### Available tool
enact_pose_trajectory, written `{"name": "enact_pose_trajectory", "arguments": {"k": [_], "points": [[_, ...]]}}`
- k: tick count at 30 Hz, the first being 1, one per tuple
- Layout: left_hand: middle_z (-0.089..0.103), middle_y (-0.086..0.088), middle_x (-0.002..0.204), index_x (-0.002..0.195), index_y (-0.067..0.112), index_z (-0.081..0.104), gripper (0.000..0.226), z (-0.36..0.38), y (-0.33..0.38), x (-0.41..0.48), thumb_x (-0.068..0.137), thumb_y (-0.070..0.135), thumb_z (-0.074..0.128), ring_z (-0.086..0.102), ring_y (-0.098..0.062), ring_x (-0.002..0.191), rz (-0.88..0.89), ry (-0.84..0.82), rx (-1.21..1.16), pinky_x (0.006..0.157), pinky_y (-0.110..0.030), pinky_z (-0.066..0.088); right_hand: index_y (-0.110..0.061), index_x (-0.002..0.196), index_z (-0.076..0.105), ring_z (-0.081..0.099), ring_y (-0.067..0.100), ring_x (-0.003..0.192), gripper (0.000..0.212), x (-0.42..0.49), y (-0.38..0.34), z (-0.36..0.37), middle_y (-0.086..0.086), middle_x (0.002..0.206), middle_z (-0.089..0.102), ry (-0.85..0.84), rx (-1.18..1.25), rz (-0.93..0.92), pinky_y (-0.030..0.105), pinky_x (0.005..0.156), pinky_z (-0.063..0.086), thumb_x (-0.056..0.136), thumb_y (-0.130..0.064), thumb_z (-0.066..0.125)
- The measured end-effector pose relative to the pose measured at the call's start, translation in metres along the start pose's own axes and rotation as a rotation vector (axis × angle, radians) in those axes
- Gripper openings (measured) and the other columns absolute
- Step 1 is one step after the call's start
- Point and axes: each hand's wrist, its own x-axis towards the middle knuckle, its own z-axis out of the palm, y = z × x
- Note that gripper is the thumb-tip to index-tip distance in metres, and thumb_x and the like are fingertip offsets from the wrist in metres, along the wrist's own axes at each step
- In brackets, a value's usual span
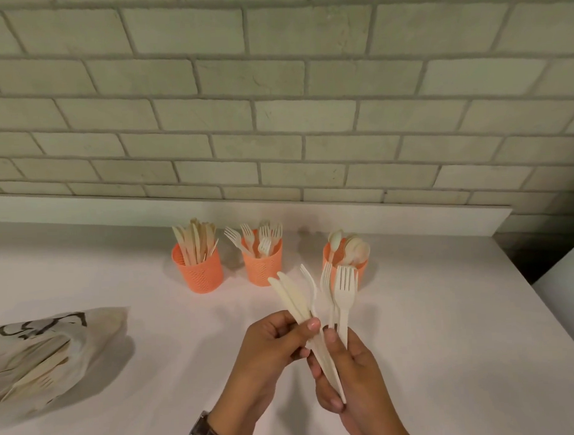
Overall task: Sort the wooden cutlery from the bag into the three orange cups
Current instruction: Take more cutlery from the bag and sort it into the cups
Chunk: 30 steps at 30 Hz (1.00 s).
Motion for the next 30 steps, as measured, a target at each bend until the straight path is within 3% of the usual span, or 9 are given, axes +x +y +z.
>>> {"name": "enact_pose_trajectory", "arguments": {"k": [4,9,13,17,21,23,26,30], "points": [[0.072,-0.007,0.072,0.079,0.008,0.076,0.006,0.002,0.001,-0.001,0.075,0.009,0.072,0.065,-0.011,0.061,0.032,0.052,-0.011,0.058,-0.016,0.051,-0.011,0.094,0.067,0.029,0.014,0.028,0.029,0.001,-0.002,0.0,0.012,0.054,0.05,0.023,-0.063,-0.053,0.015,0.035,0.023,0.073,-0.029,0.074],[0.055,-0.009,0.056,0.076,-0.001,0.072,0.021,0.005,-0.007,-0.002,0.077,0.02,0.071,0.056,-0.022,0.047,0.023,0.06,0.029,0.061,-0.022,0.054,-0.013,0.08,0.067,0.034,0.017,0.027,0.021,0.001,0.001,0.001,0.013,0.054,0.056,0.095,-0.112,-0.118,0.016,0.034,0.026,0.075,-0.033,0.07],[0.059,-0.008,0.056,0.077,0.007,0.077,0.009,0.006,-0.011,-0.006,0.078,0.013,0.07,0.057,-0.019,0.049,0.003,0.097,0.004,0.062,-0.023,0.056,-0.012,0.091,0.062,0.036,0.017,0.027,0.02,0.002,0.006,0.001,0.01,0.056,0.058,0.117,-0.149,-0.142,0.018,0.032,0.028,0.08,-0.028,0.07],[0.067,-0.008,0.065,0.075,0.015,0.078,0.016,-0.004,-0.008,-0.005,0.08,0.004,0.068,0.064,-0.016,0.06,0.004,0.13,0.012,0.064,-0.022,0.056,-0.007,0.092,0.055,0.047,0.024,0.034,0.017,0.009,0.013,-0.005,0.008,0.06,0.062,0.153,-0.237,-0.157,0.025,0.033,0.037,0.088,-0.022,0.061],[0.072,-0.002,0.072,0.08,0.011,0.076,0.015,-0.05,0.02,0.019,0.081,0.001,0.066,0.064,-0.011,0.064,0.194,0.32,0.03,0.066,-0.022,0.057,-0.01,0.095,0.054,0.059,0.027,0.046,0.008,0.019,0.015,-0.017,0.009,0.069,0.065,0.19,-0.283,-0.114,0.03,0.041,0.048,0.09,-0.015,0.057],[0.071,-0.005,0.073,0.087,0.007,0.074,0.009,-0.083,0.04,0.037,0.081,0.006,0.068,0.065,-0.015,0.069,0.311,0.447,0.11,0.074,-0.028,0.057,-0.011,0.096,0.054,0.052,0.023,0.041,0.009,0.02,0.017,-0.022,0.008,0.066,0.062,0.184,-0.322,-0.104,0.027,0.038,0.042,0.09,-0.018,0.056],[0.069,-0.007,0.071,0.079,0.012,0.073,0.002,-0.129,0.063,0.07,0.08,0.012,0.071,0.065,-0.021,0.073,0.419,0.635,0.22,0.081,-0.036,0.055,-0.009,0.088,0.053,0.038,0.018,0.035,0.013,0.021,0.019,-0.026,0.003,0.056,0.055,0.159,-0.397,-0.098,0.022,0.035,0.031,0.091,-0.021,0.057],[0.067,-0.005,0.069,0.07,0.02,0.07,0.012,-0.165,0.069,0.111,0.079,0.013,0.071,0.062,-0.019,0.071,0.425,0.782,0.331,0.082,-0.04,0.053,-0.003,0.079,0.048,0.03,0.014,0.032,0.02,0.023,0.019,-0.024,0.006,0.051,0.047,0.119,-0.357,-0.064,0.018,0.036,0.024,0.088,-0.016,0.061]]}}
